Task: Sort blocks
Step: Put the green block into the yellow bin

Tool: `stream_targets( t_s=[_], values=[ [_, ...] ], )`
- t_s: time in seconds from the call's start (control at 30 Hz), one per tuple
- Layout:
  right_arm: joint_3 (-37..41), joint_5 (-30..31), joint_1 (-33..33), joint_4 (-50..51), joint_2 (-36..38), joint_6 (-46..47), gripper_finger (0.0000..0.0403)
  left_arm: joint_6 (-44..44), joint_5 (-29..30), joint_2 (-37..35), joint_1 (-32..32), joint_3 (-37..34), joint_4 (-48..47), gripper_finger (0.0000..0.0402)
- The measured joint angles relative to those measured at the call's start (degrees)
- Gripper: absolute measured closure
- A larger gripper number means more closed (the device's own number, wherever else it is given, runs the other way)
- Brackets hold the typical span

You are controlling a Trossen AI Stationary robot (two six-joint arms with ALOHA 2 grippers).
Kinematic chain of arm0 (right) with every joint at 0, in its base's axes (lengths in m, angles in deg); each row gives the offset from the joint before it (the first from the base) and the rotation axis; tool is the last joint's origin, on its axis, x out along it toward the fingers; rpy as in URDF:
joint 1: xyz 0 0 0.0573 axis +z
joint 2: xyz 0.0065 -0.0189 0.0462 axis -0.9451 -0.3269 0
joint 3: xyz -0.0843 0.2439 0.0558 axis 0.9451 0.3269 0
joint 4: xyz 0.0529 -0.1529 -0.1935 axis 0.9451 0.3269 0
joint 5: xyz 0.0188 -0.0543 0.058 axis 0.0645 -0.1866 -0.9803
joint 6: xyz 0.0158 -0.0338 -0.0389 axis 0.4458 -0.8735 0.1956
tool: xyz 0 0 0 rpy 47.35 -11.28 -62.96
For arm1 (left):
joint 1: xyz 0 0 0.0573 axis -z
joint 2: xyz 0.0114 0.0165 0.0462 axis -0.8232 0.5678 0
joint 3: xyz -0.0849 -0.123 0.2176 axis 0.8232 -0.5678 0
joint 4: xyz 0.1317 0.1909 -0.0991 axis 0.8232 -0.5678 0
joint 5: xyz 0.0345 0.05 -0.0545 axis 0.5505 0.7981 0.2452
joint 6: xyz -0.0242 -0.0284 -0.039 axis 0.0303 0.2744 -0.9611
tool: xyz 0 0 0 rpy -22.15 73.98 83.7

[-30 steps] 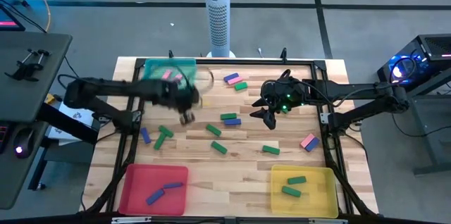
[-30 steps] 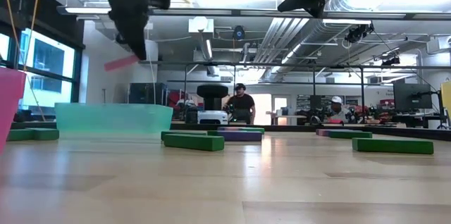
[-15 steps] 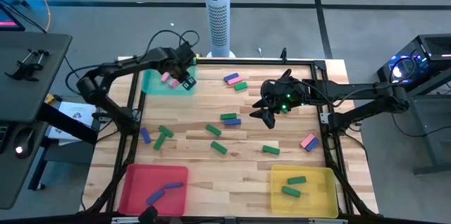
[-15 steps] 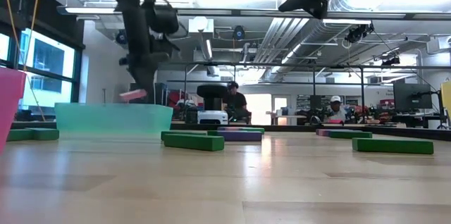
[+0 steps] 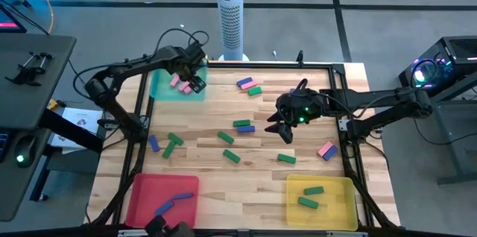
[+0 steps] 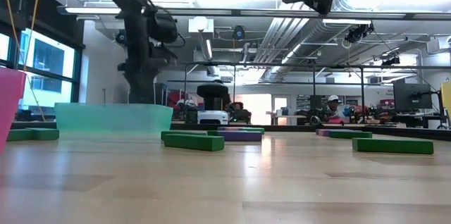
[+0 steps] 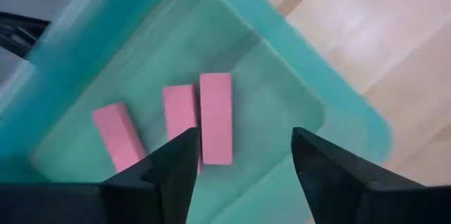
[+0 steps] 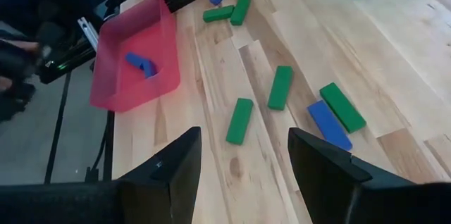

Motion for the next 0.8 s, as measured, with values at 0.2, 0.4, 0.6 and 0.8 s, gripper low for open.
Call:
stream_targets(
  t_s=[0.2, 0.4, 0.6, 0.8],
  values=[
    [0.0, 0.1, -0.2, 0.2, 0.0, -0.7, 0.0211, -6.4, -8.0, -6.7, 4.9, 1.3, 0.0, 0.0187],
    [0.0, 0.6, -1.1, 1.9, 0.0, -3.5, 0.0211, -16.2, -8.0, -12.4, 18.6, 1.3, 6.1, 0.0204],
    [0.0, 3.9, -2.1, 5.4, 0.0, -6.6, 0.0211, -25.6, 0.1, -12.1, 33.6, 1.3, 21.7, 0.0211],
    [0.0, 1.8, -2.8, 13.7, 0.0, -6.6, 0.0211, -33.2, 8.5, -8.0, 41.6, 1.3, 36.1, 0.0211]
  ],
)
